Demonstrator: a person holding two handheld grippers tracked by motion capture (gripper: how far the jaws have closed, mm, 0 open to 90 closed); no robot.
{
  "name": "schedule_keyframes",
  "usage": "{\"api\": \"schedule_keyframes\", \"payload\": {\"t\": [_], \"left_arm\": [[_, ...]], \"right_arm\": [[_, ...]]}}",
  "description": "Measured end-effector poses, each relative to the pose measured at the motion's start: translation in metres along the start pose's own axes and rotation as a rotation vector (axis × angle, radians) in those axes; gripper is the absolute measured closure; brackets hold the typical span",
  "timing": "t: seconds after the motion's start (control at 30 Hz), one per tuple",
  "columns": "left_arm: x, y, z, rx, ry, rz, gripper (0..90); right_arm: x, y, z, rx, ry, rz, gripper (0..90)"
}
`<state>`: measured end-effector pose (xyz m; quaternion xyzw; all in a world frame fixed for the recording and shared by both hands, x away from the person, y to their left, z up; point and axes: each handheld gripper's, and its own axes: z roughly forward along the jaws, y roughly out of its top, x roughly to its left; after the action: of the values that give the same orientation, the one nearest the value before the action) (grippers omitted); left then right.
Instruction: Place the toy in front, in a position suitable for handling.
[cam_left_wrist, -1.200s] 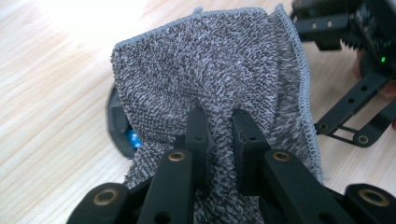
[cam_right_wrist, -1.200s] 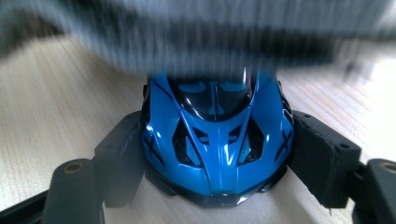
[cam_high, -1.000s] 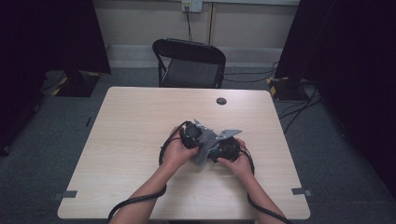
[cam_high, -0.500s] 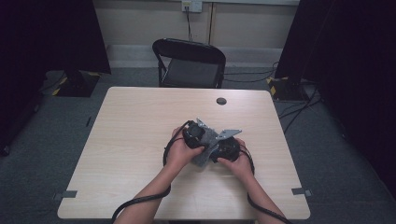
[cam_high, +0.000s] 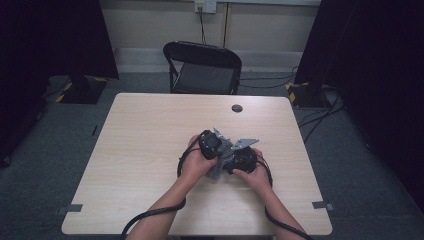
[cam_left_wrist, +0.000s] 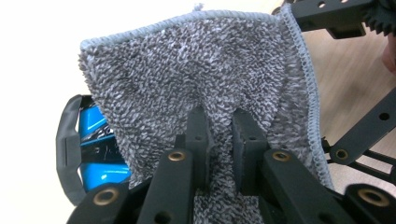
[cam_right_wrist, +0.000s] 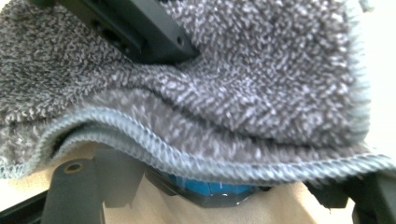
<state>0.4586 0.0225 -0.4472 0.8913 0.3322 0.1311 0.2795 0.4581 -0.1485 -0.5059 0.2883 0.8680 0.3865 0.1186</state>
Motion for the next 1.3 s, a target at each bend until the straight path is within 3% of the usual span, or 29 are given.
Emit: {"api": "schedule_keyframes", "payload": {"t": [0.17,0.2,0.23,0.37,0.47,0.67,0.83,0.97,1.3], "left_arm": [[0.010,-0.002,-0.003,0.002,0.006,-0.039,81.5],[0.014,-0.001,-0.005,0.012,0.050,-0.020,81.7],[0.015,-0.001,-0.005,0.020,0.065,-0.015,81.9],[0.023,-0.001,-0.006,0.026,0.063,-0.034,82.1],[0.034,-0.005,-0.007,0.015,0.050,-0.083,82.2],[0.045,-0.006,-0.009,-0.006,0.038,-0.111,82.3],[0.052,-0.006,-0.011,-0.007,0.046,-0.128,82.4],[0.060,-0.006,-0.013,0.004,0.081,-0.132,82.4],[0.072,-0.013,-0.014,-0.006,0.080,-0.169,82.3]], "right_arm": [[0.000,0.000,0.000,0.000,0.001,0.000,25.2],[0.000,0.000,0.000,0.000,0.001,-0.001,25.2],[0.000,0.000,0.000,0.000,0.001,0.000,25.2],[0.000,0.000,0.000,0.000,0.001,0.000,25.2],[0.000,0.000,0.000,0.000,0.001,0.000,25.2],[0.000,0.000,0.000,0.000,0.001,-0.001,25.2],[0.000,0.000,0.000,0.000,0.000,-0.001,25.2],[0.000,0.000,0.000,0.000,0.001,0.000,25.2],[0.000,0.000,0.000,0.000,0.001,0.000,25.2]]}}
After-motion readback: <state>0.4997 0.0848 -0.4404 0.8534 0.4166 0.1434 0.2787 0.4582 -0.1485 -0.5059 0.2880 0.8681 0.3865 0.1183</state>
